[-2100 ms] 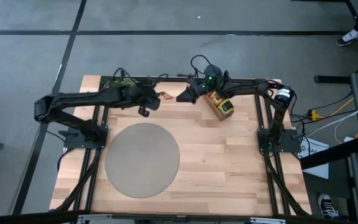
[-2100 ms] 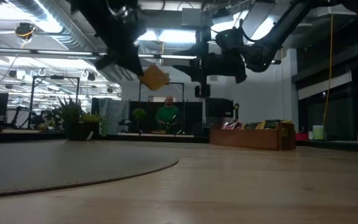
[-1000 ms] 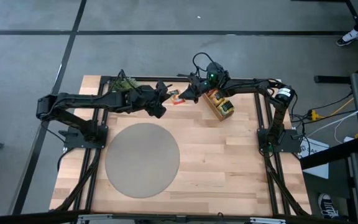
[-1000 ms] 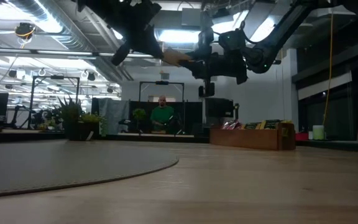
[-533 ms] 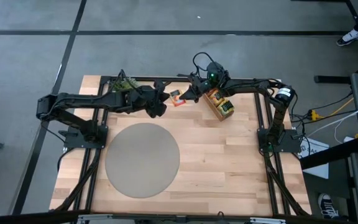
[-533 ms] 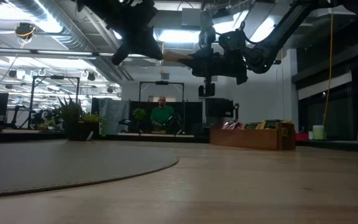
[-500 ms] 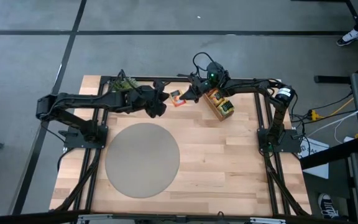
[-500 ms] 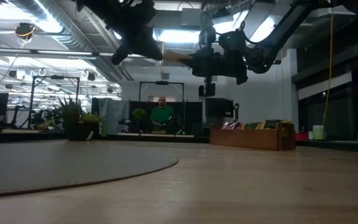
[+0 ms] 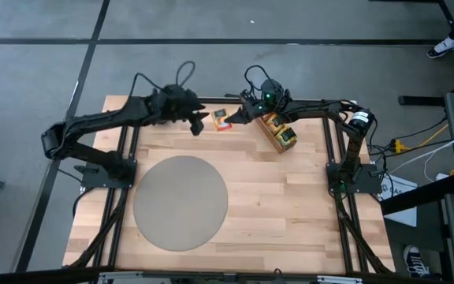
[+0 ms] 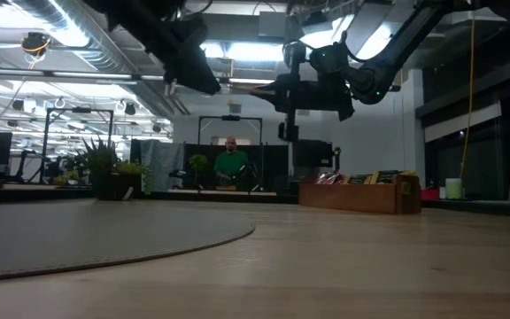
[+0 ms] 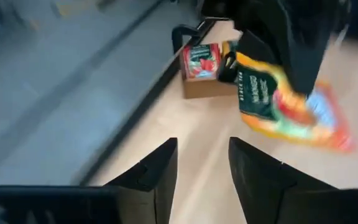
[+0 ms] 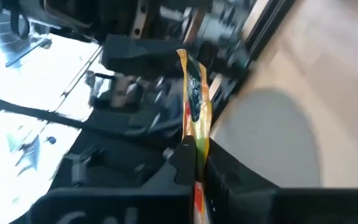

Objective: Pick & Place Tea
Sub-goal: Put the orange tea bag into the middle section of the wooden organizer

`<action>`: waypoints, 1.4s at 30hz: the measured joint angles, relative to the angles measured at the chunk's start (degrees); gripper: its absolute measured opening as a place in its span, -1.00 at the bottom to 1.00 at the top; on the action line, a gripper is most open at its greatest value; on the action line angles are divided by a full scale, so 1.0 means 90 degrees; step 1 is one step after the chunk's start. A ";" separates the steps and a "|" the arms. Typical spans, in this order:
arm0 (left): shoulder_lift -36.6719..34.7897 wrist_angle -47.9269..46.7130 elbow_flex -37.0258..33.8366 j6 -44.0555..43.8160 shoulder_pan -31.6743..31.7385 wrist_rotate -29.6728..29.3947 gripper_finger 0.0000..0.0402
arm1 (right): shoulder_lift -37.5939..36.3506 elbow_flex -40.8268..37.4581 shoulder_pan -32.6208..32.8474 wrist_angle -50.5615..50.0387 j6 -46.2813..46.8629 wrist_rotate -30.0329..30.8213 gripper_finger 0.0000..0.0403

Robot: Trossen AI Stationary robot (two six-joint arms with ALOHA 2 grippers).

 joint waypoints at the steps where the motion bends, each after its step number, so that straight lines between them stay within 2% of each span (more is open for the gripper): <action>1: 0.0018 0.0002 0.0000 -0.0511 0.0182 0.0321 -0.29 | 0.0000 0.0000 0.0001 0.0000 -0.0126 0.0182 -0.95; 7: 0.0073 -0.0008 0.0000 -0.2888 0.0889 0.1601 -0.26 | 0.0000 0.0000 0.0003 0.0001 -0.0877 0.1290 -0.95; 11: 0.0073 0.0016 0.0000 -0.3788 0.1227 0.2247 -0.27 | 0.0000 0.0000 0.0008 0.0023 -0.1034 0.1975 -0.95; 16: 0.0074 0.0065 0.0000 -0.4409 0.1434 0.2411 -0.25 | 0.0000 -0.0002 0.0040 0.0484 -0.0662 0.2212 -0.95; 21: 0.0282 0.0771 0.0002 -0.5096 0.1445 0.2625 -0.26 | -0.0002 0.0025 0.0184 0.0807 -0.0176 0.2623 -0.95; 25: 0.0549 0.1242 0.0000 -0.5314 0.1281 0.2670 -0.25 | -0.0002 0.0277 0.0275 0.0764 -0.0217 0.2680 -0.95; 32: 0.0566 0.1582 0.0008 -0.5324 0.1232 0.2589 -0.27 | 0.0000 0.0555 0.0284 0.0436 -0.0356 0.2819 -0.94; 37: 0.0507 0.1779 -0.0002 -0.5268 0.1191 0.2610 -0.40 | 0.0000 0.0531 0.0290 0.0160 -0.0486 0.3141 -0.94; 42: 0.0518 0.1763 -0.0002 -0.5256 0.1156 0.2536 -0.61 | 0.0000 0.0529 0.0292 0.0198 -0.0568 0.3238 -0.94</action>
